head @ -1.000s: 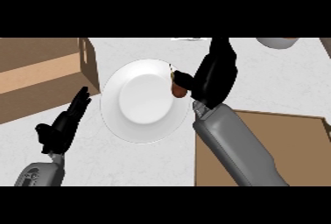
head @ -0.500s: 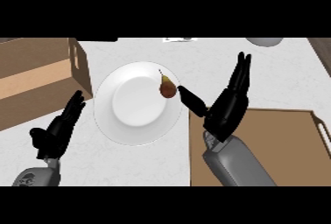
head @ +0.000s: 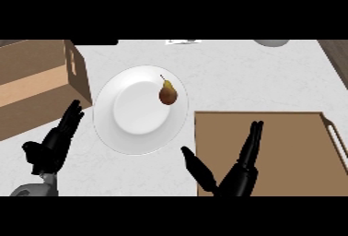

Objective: Pick the pear from the tray and place it in the plate

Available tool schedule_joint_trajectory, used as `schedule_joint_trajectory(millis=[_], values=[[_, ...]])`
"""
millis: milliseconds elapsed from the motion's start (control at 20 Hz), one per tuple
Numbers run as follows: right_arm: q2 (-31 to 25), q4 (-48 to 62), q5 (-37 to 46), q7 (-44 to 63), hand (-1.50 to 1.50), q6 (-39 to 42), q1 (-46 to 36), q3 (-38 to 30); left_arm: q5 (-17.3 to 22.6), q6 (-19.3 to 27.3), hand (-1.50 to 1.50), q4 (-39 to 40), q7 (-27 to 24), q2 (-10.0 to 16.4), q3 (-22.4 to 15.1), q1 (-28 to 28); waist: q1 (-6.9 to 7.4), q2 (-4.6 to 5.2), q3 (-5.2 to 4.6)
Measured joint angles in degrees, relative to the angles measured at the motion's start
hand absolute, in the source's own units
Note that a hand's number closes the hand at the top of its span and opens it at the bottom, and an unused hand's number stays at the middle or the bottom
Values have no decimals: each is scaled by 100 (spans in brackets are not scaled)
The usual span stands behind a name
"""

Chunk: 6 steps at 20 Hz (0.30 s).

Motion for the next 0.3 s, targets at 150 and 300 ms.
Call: schedule_joint_trajectory(millis=[150,300], values=[[5,-153,295,65,-150,-189,641,327,5,-39,0,-68,63,32,44,-34,-6,9,-1],[8,-126,485,125,-150,-407,996,482,-21,-36,0,-41,26,-10,71,-25,-3,18,-2]])
